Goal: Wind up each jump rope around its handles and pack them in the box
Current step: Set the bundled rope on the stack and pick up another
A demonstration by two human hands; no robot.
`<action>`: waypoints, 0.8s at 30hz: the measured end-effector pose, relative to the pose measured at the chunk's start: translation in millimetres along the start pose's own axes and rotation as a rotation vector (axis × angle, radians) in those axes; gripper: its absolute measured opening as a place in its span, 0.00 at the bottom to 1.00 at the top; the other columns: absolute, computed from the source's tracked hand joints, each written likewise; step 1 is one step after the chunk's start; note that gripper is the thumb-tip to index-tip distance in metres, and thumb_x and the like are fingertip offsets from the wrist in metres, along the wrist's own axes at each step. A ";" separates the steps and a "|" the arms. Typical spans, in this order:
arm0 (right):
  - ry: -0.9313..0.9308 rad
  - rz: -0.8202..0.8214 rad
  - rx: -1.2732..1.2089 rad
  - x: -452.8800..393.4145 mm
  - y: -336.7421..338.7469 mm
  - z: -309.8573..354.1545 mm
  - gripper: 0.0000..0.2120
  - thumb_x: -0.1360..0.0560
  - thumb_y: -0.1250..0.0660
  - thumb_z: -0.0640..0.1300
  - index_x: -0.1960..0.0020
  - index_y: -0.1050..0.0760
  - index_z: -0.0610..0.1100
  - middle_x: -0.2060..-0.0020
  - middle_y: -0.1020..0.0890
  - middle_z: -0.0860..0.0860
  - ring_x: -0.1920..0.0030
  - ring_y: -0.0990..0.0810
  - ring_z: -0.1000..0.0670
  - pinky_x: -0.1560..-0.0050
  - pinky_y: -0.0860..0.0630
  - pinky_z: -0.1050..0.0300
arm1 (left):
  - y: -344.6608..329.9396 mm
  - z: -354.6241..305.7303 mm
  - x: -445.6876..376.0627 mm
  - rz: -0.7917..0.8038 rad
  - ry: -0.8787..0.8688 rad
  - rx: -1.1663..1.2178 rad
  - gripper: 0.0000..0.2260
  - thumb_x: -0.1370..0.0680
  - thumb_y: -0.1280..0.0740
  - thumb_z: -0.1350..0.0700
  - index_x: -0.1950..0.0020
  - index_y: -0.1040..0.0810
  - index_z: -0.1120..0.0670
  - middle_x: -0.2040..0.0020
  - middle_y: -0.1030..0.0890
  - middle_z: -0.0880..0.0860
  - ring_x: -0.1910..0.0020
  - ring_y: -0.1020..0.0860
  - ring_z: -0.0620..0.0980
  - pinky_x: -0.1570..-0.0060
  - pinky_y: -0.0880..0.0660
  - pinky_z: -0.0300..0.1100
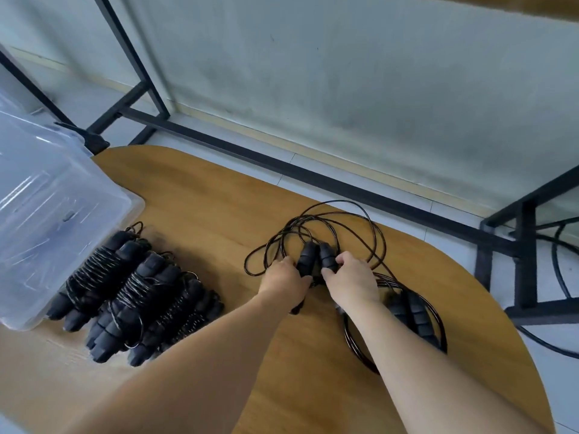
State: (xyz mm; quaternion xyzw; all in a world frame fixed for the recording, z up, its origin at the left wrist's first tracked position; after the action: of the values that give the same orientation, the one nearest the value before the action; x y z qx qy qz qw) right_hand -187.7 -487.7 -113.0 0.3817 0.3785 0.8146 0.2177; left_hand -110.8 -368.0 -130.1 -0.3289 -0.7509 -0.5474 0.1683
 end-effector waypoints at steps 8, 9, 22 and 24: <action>-0.094 0.139 -0.121 2.9 4.4 -2.4 0.12 0.26 0.32 0.52 0.52 0.21 0.43 0.60 0.18 0.47 0.60 0.19 0.46 0.63 0.23 0.53 | 12.3 -0.1 17.6 0.074 0.057 0.456 0.10 0.22 0.35 0.52 0.44 0.27 0.56 0.54 0.20 0.56 0.54 0.19 0.57 0.51 0.20 0.51; -0.155 0.175 -0.313 10.4 6.3 -3.3 0.12 0.27 0.31 0.51 0.55 0.21 0.41 0.62 0.18 0.46 0.61 0.19 0.46 0.60 0.22 0.51 | 15.2 2.1 24.7 0.103 0.080 0.593 0.10 0.22 0.35 0.52 0.44 0.27 0.55 0.54 0.20 0.56 0.56 0.19 0.57 0.51 0.20 0.53; -0.171 0.279 -1.295 148.3 33.9 71.7 0.04 0.24 0.34 0.37 0.51 0.21 0.37 0.61 0.21 0.44 0.63 0.23 0.48 0.60 0.22 0.52 | 133.3 35.9 135.8 0.445 -0.169 0.962 0.16 0.19 0.36 0.47 0.39 0.19 0.56 0.44 0.16 0.56 0.43 0.19 0.54 0.40 0.25 0.49; -0.145 0.244 -1.339 166.2 42.3 90.7 0.05 0.24 0.34 0.36 0.50 0.21 0.36 0.61 0.21 0.43 0.63 0.23 0.47 0.59 0.22 0.51 | 153.9 39.4 150.0 0.496 -0.223 0.952 0.17 0.20 0.34 0.46 0.38 0.19 0.57 0.43 0.16 0.57 0.41 0.19 0.56 0.34 0.28 0.54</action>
State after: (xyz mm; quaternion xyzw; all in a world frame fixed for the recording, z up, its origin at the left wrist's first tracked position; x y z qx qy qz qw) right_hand -221.1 -366.0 34.3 0.2582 -0.2682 0.8643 0.3381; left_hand -111.3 -256.5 57.8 -0.4395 -0.8289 -0.0527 0.3421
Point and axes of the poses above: each hand's wrist, its own x-axis away from the middle knuckle, its own y-axis out of the back of the hand, z = x × y, the point moved 4 cm from there along -x, towards the middle knuckle
